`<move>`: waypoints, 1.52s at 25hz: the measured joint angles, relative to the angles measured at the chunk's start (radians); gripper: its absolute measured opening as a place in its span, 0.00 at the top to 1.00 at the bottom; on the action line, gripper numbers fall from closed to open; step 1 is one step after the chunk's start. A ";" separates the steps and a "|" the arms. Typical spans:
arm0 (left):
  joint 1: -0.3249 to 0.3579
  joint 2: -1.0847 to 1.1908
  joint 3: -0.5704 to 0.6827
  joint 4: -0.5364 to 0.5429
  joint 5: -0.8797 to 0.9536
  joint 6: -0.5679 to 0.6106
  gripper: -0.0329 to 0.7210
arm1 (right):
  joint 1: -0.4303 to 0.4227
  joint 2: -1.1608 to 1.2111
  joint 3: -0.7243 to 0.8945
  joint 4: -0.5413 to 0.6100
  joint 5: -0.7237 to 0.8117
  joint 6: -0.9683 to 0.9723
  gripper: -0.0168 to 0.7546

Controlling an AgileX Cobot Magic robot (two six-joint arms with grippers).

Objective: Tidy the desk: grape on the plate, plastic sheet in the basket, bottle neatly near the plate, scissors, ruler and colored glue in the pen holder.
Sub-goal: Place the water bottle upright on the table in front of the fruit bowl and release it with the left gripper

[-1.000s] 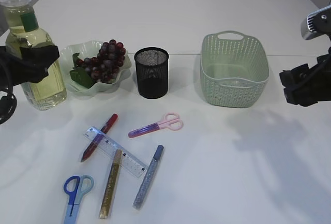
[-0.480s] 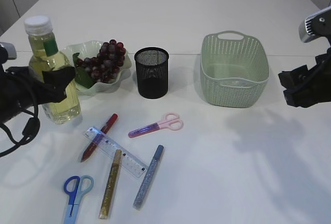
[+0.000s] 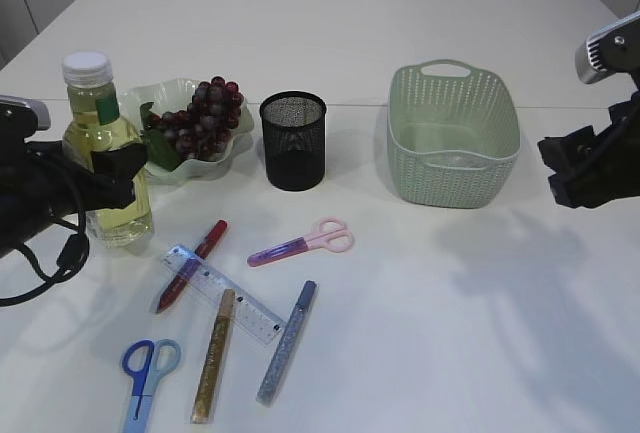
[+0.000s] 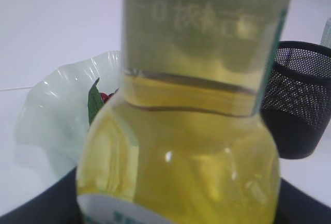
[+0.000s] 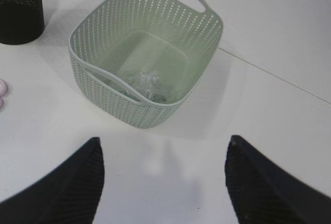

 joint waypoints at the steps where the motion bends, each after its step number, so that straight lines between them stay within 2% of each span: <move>1: 0.000 0.010 -0.011 0.000 0.000 0.001 0.36 | 0.000 0.000 0.000 -0.002 0.000 0.000 0.25; 14: 0.000 0.107 -0.087 -0.029 0.000 0.002 0.36 | 0.000 0.000 0.000 -0.012 0.006 0.002 0.25; 31: 0.000 0.122 -0.091 -0.032 -0.010 0.003 0.36 | 0.000 0.000 0.000 -0.012 0.012 0.004 0.25; 38: 0.000 0.122 -0.091 0.002 -0.011 0.001 0.35 | 0.000 0.000 0.000 -0.012 0.012 0.004 0.25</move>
